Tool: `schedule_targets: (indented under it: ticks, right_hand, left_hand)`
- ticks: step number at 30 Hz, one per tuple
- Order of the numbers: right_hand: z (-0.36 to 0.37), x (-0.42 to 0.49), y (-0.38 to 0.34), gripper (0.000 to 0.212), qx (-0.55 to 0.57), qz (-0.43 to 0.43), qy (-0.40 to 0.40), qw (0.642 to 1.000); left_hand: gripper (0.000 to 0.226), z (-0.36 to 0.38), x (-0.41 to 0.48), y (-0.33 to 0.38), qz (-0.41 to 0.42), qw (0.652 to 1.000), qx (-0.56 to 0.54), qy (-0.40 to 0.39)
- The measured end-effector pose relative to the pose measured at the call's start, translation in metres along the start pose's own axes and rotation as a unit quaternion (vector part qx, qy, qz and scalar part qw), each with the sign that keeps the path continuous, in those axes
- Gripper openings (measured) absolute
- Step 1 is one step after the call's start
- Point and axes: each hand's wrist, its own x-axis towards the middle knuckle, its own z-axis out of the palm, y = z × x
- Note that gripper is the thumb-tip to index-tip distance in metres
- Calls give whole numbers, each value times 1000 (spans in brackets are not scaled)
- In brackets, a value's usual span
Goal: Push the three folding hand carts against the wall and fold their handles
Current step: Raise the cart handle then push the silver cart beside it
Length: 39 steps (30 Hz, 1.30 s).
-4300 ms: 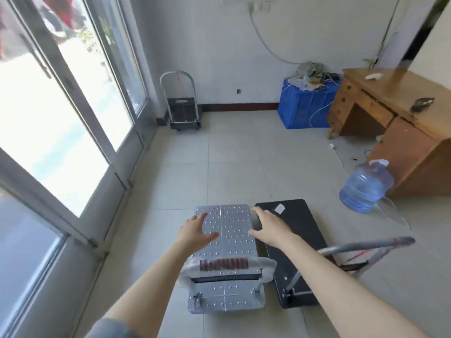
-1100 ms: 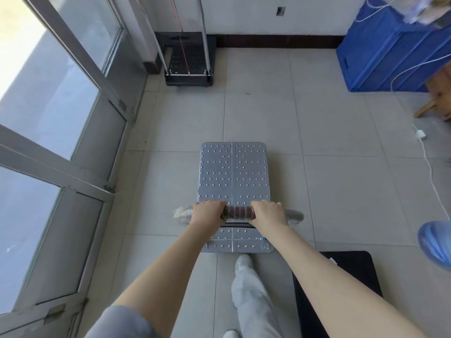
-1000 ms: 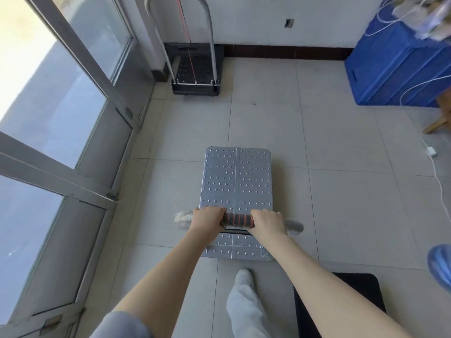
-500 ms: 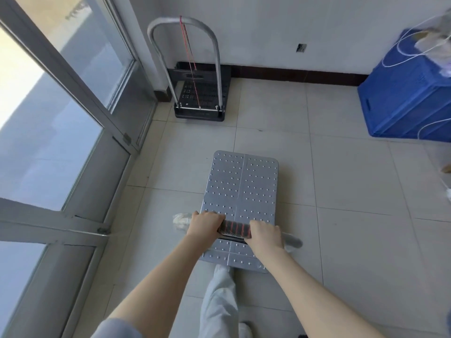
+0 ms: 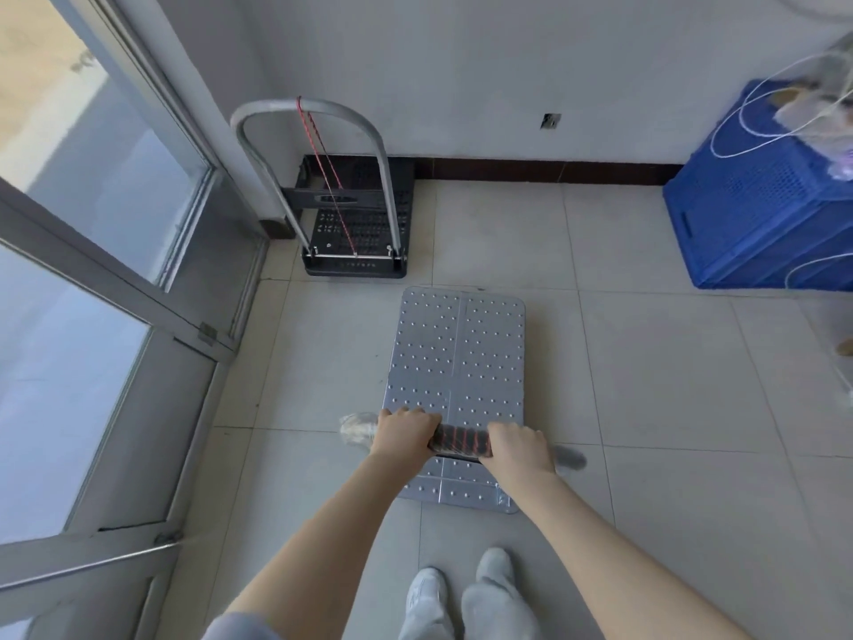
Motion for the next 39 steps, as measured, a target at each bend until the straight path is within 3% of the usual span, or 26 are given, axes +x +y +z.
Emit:
schedule_targets:
  ticks: [23, 39]
  right_hand:
    - [-199, 270, 84, 25, -30, -41, -7, 999]
    - [-304, 431, 62, 25, -18, -8, 2, 1000]
  left_hand:
    - [17, -168, 283, 4, -42, 999, -18, 8]
    - [19, -272, 444, -64, -17, 1000, -14, 1]
